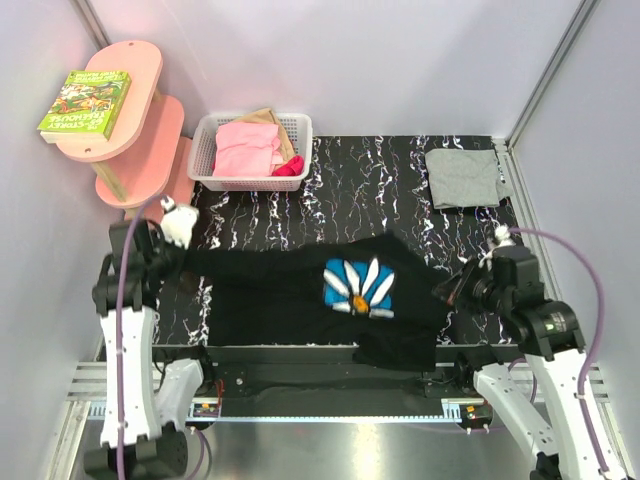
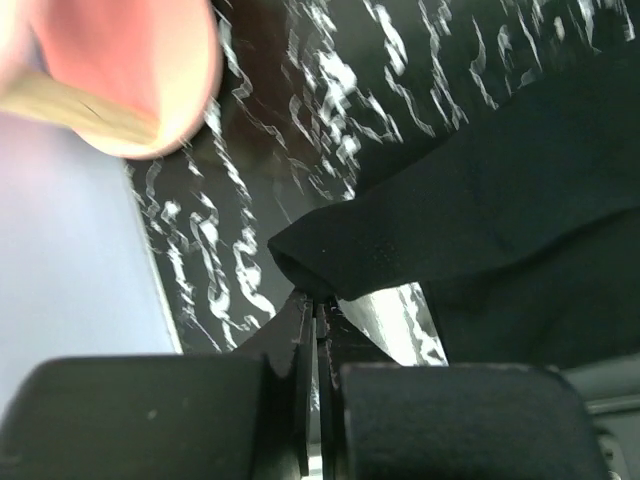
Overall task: Fold and stack the t-shirts
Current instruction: Flatten out the tshirt
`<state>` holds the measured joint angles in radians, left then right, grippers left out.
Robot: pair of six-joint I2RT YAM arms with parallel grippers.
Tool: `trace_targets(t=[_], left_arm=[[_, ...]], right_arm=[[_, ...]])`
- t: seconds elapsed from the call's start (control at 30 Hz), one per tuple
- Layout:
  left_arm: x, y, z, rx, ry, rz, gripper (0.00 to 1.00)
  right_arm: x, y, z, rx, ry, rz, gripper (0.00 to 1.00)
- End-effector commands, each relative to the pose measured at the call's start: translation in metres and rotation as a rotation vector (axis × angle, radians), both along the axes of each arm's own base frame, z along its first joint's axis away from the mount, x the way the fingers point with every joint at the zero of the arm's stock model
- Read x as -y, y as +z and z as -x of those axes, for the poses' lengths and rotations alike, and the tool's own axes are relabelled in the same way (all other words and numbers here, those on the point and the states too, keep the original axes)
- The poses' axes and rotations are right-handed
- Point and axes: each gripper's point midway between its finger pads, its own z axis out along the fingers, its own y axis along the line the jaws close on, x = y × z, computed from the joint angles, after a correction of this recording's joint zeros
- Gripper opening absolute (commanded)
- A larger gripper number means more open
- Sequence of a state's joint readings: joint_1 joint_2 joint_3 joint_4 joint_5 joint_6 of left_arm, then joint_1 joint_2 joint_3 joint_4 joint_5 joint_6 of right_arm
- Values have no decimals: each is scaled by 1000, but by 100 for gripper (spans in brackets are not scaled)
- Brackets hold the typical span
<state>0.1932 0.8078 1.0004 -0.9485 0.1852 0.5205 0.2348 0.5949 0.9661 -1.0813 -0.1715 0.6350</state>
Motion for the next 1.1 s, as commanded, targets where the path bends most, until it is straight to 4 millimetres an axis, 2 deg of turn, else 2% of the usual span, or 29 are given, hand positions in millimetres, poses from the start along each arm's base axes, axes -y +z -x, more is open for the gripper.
trace_targets(t=[0.0,0.03,0.07,0.1,0.13,0.17,0.2,0.23,0.27,0.3,0.33,0.43,0.47,0.5,0.57,0.67,0.7,0.8,0.83,0.87,0.93,0.97,1.03,1.07], left_arm=[[9,-18,21,-3,-79,-19,0],[10,-26,25,-26,-82,-14,0],[11,-29,26,-33,-85,-9,0],[13,-34,28,-44,-90,-1,0],[14,-36,29,-49,-92,4,0],[15,-39,28,-63,-96,12,0],[15,-40,27,-69,-97,17,1],[15,-41,26,-76,-97,21,4],[16,-44,25,-93,-100,26,15],[18,-42,23,-94,-108,38,18],[19,-42,21,-99,-110,47,20],[21,-37,11,-109,-104,80,19],[21,-35,8,-113,-101,86,11],[21,-35,8,-113,-97,89,9],[19,-35,10,-107,-94,77,8],[14,-39,15,-104,-87,42,1],[13,-41,17,-108,-87,31,0],[11,-48,21,-117,-82,21,1],[11,-49,20,-112,-79,23,4],[13,-52,20,-121,-83,30,11],[13,-57,18,-125,-81,39,37],[12,-64,18,-141,-74,41,46],[9,-76,13,-157,-61,39,56],[8,-88,15,-187,-54,38,57]], right_arm=[[-10,-62,55,-301,77,-41,17],[-10,-70,60,-336,93,-38,20],[-15,-74,64,-356,116,-58,31],[-16,-77,63,-381,117,-57,60],[-17,-75,60,-389,118,-57,80],[-19,-71,56,-391,126,-62,96],[-21,-70,51,-409,131,-64,100],[-23,-55,41,-365,130,-69,100],[-21,-46,28,-318,114,-55,100],[-19,-39,17,-295,102,-30,100],[-17,-19,2,-222,84,-16,100],[-18,-7,-45,-121,45,7,100],[-21,-16,-55,-141,44,9,100],[-24,-24,-62,-155,46,3,100],[-26,-60,-74,-217,52,22,100],[-16,-109,-73,-322,56,118,100],[-16,-118,-71,-342,57,119,100],[-22,-131,-71,-368,61,111,100],[-25,-132,-71,-373,69,102,100],[-29,-134,-68,-384,83,98,100],[-39,-137,-60,-410,113,71,100],[-47,-137,-53,-422,130,52,100],[-61,-136,-41,-433,172,26,100],[-66,-131,-37,-428,174,6,100]])
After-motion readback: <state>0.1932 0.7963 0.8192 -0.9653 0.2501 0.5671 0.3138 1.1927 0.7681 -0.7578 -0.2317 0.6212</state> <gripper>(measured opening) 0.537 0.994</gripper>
